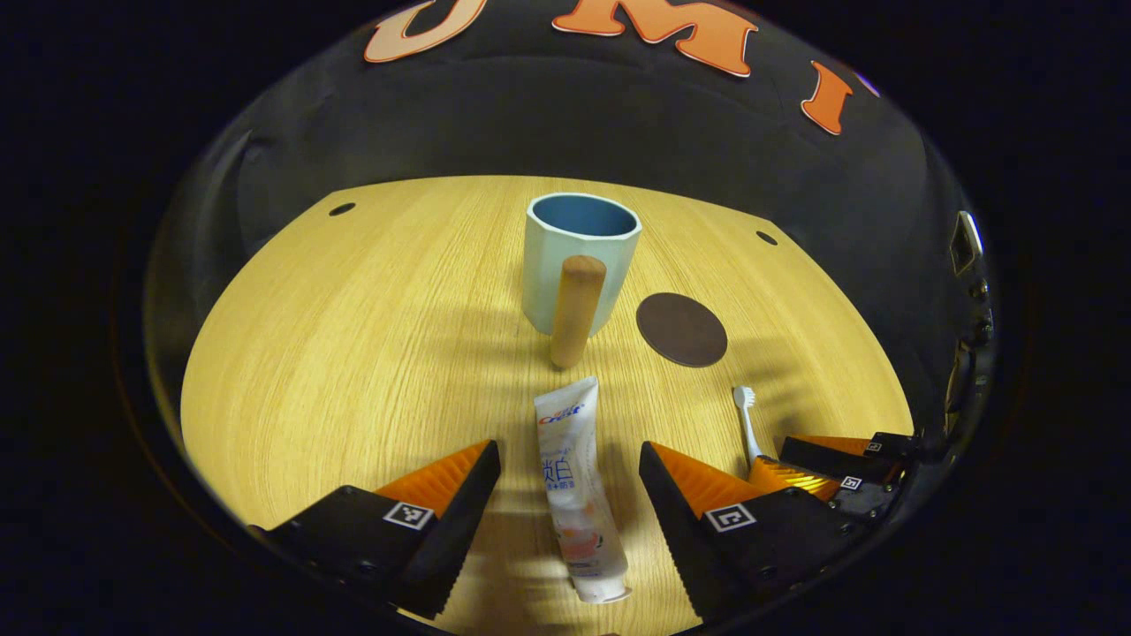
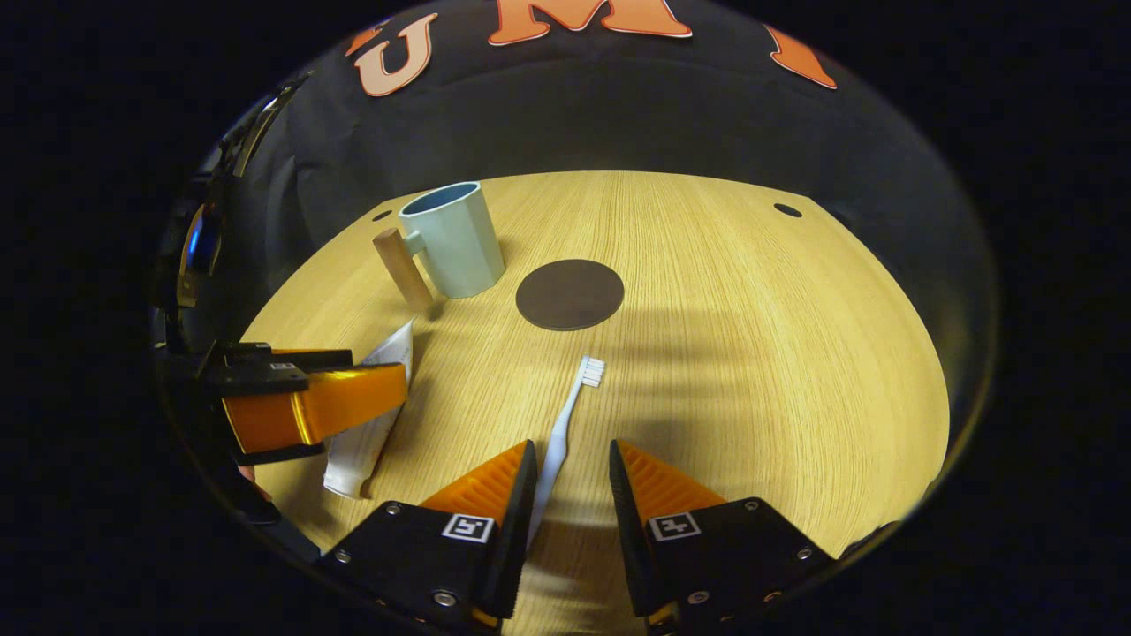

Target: Put the toothbrush and toothpaste on the desktop into the cup, then pick up the cup and place it on the coaster on the desktop.

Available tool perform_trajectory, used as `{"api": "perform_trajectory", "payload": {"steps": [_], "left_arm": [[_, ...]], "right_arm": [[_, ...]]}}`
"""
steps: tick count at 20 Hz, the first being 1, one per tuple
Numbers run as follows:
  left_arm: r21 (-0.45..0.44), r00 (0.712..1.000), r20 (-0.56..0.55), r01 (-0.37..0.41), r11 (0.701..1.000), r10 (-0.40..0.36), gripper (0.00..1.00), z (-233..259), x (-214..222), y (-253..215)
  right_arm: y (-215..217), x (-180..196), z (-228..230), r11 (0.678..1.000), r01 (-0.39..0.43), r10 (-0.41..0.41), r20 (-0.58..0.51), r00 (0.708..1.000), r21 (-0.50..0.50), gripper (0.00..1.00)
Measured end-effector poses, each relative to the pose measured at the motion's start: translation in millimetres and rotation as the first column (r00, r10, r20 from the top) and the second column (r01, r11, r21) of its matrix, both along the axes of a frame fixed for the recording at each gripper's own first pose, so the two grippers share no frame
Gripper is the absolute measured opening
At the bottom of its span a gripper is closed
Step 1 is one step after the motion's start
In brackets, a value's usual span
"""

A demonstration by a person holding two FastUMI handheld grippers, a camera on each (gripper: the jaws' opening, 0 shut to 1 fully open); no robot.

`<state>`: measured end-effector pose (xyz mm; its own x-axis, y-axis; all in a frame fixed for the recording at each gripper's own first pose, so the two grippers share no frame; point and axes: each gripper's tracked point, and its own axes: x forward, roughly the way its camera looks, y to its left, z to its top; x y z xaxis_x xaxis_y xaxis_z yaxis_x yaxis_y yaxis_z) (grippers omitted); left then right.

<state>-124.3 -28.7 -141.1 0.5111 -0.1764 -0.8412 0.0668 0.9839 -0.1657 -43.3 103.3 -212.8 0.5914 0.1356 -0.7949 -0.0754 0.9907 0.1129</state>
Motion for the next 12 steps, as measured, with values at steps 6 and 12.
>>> {"api": "perform_trajectory", "payload": {"steps": [6,12], "left_arm": [[-0.004,0.999,-0.04,-0.004,1.0,0.004,0.83,-6.7,6.7,-7.1],[-0.013,0.996,-0.066,-0.064,0.998,0.063,0.7,2.8,-3.0,-0.6]], "right_arm": [[5.2,0.7,-0.6,1.0,-0.01,0.011,-0.018,1.0,0.024,0.13],[19.4,6.8,0.7,0.993,-0.014,0.015,-0.007,1.0,0.113,0.04]]}}
